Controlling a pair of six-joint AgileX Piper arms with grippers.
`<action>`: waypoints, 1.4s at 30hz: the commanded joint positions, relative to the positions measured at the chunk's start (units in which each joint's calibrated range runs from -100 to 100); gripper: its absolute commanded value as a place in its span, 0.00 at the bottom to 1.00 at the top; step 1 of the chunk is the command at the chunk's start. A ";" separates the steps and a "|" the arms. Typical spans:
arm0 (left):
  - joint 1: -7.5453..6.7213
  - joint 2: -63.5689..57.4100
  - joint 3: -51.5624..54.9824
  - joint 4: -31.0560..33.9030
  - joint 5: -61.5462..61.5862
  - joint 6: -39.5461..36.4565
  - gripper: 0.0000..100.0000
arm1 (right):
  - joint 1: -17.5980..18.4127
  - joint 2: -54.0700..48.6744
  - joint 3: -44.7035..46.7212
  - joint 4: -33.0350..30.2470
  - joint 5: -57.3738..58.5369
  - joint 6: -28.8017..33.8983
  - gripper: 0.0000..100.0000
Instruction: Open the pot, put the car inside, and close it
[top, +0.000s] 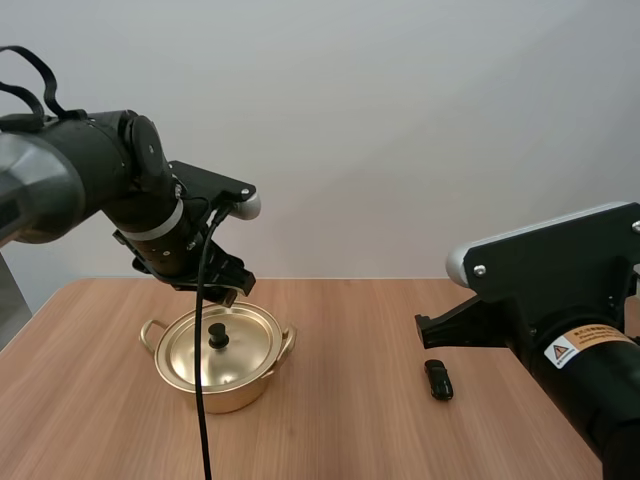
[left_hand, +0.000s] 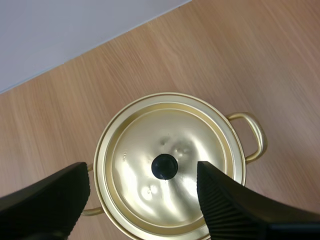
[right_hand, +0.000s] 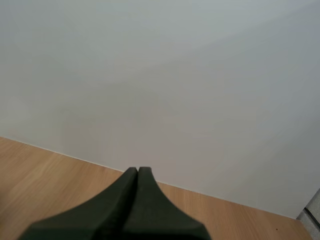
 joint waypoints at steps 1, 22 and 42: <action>0.01 2.87 0.36 -0.01 0.42 0.10 1.00 | -0.02 0.00 0.02 -0.05 0.16 -0.01 0.00; 0.01 16.00 1.13 -0.01 -2.35 2.40 1.00 | -0.02 0.00 0.02 -0.05 0.16 -0.01 0.00; 0.01 18.55 1.13 -0.01 -3.63 3.61 0.99 | -0.11 0.00 0.02 -0.05 0.16 -0.01 0.00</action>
